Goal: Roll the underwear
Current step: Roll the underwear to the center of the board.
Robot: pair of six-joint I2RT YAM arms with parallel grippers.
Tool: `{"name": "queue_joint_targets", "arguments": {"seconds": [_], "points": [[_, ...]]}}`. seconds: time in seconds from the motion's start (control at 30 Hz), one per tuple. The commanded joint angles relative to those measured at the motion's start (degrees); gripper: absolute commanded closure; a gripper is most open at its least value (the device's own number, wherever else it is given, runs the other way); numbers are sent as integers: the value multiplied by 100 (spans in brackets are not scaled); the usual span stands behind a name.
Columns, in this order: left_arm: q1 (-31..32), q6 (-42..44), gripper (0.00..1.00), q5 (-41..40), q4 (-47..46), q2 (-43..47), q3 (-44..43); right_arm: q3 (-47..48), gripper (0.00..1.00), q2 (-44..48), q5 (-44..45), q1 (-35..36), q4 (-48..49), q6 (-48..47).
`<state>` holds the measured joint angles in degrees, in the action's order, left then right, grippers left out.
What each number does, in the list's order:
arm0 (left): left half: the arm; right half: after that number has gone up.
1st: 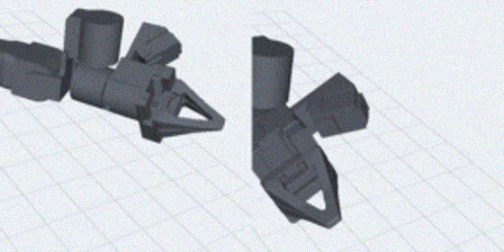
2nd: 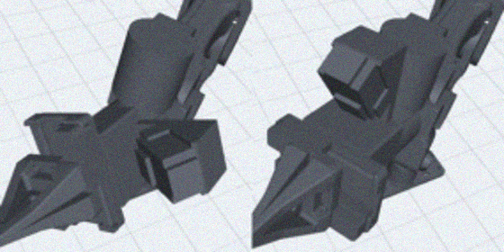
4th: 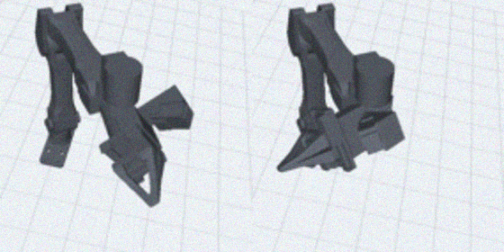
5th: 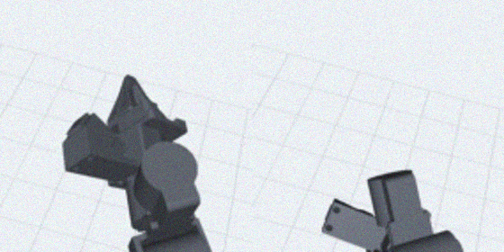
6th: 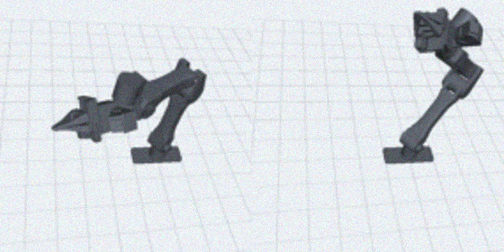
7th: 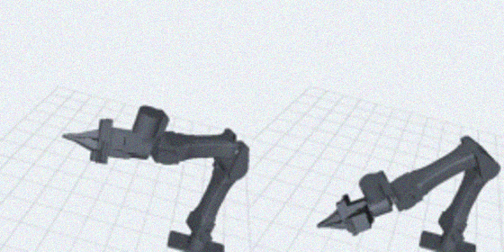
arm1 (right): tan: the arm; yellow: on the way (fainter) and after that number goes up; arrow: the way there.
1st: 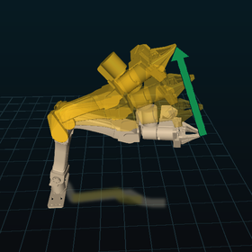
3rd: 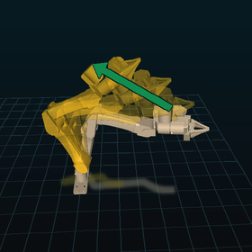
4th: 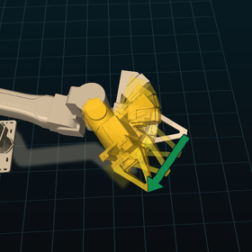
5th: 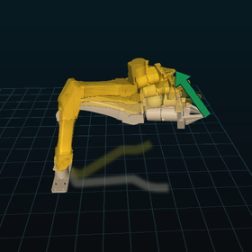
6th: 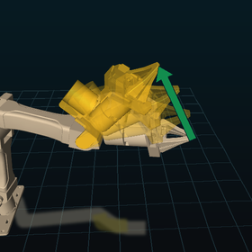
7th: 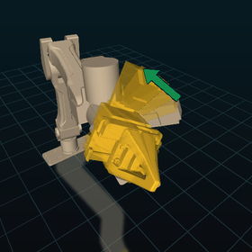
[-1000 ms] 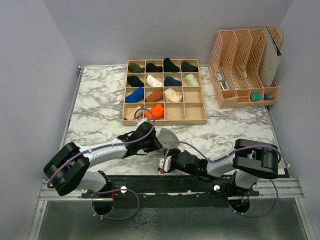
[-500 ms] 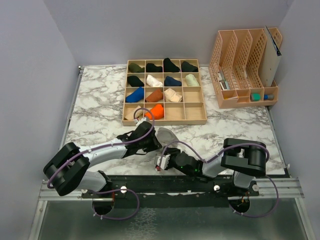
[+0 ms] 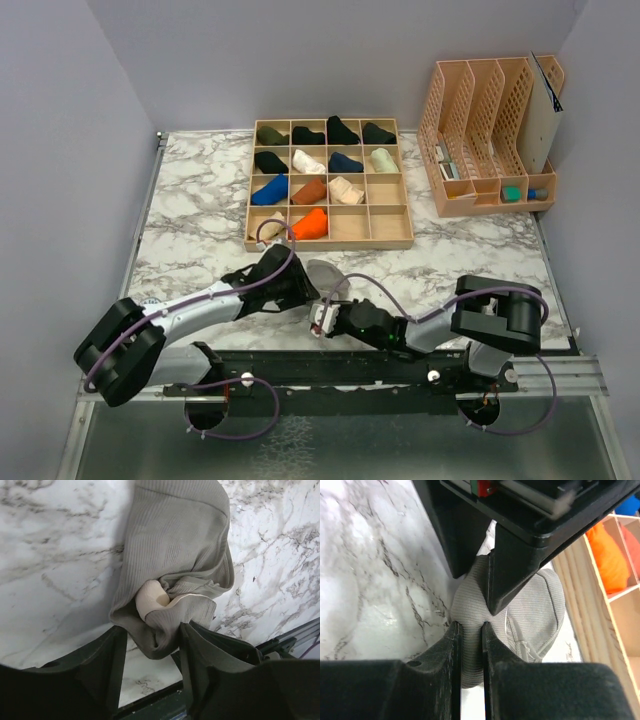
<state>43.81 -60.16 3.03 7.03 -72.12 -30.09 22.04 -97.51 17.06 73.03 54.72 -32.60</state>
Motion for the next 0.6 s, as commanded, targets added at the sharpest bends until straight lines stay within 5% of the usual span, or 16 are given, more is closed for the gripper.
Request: {"name": "queue_joint_targets", "arguments": {"seconds": [0.0,0.3,0.57], "points": [[-117,-73,42,37,748,500,231,50,96,215,-1011,-72,-809,1229],[-171,-338,17,-787,1280,2091,624,92,96,175,-2648,-728,-720,3207],[-176,67,14,-731,821,3298,1224,37,96,-284,-4086,-1510,-91,4624]]}}
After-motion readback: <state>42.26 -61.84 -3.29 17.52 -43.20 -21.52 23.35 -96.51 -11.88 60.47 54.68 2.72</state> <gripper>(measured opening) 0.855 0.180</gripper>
